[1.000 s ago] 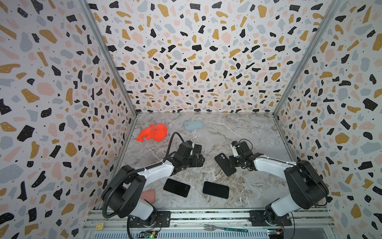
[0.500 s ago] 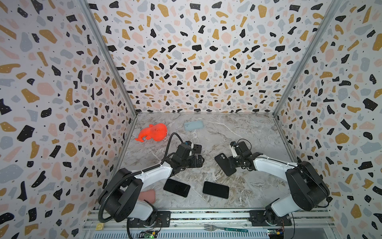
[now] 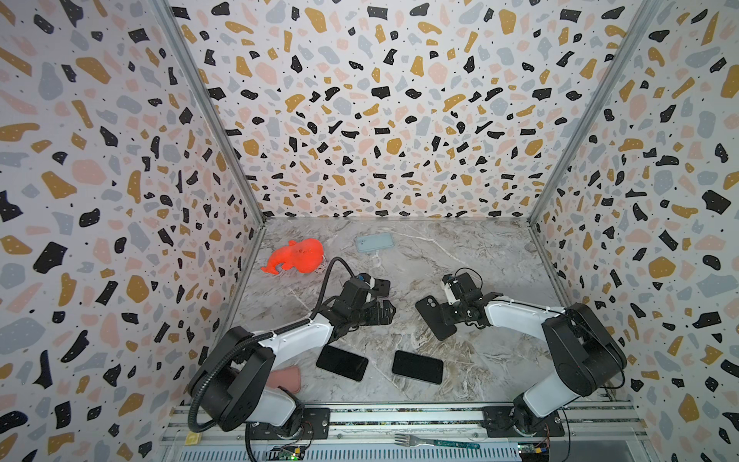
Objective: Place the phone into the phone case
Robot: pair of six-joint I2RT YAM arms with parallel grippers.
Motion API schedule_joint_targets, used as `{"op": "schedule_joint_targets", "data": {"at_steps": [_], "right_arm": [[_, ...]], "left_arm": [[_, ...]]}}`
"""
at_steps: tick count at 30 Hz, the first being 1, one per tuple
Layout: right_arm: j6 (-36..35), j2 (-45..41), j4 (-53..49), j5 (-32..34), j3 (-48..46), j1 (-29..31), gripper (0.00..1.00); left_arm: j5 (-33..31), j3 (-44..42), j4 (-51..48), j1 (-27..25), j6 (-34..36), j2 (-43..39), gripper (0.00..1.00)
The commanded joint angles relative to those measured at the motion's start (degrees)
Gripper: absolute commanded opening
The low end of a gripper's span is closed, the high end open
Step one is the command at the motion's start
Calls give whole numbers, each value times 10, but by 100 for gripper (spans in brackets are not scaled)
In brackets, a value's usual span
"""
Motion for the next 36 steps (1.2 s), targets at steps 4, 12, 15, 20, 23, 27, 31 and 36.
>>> {"op": "schedule_joint_targets", "data": {"at_steps": [4,12,15,20,23,27,31,36], "right_arm": [[58,-27,-21,21,-1,2,2],[120,-49,-19,64,0,3,0],[132,-52,-16,70,-2,3,0],[166,-48,-9,54,-10,4,1],[191,-39,-1,37,-11,10,1],[195,-20,-13,47,6,29,2],[197,-6,-18,57,22,45,2],[208,13,-7,51,36,62,2]], "left_arm": [[11,-2,24,-8,-4,7,100],[9,-1,14,-8,-3,5,100],[6,-7,14,-8,-4,-3,100],[7,-15,20,-8,-10,-6,100],[8,-16,21,-10,-11,-5,100],[8,-17,27,-12,-14,-4,100],[8,-21,30,-15,-16,-4,100],[6,-28,32,-15,-17,-8,100]]}}
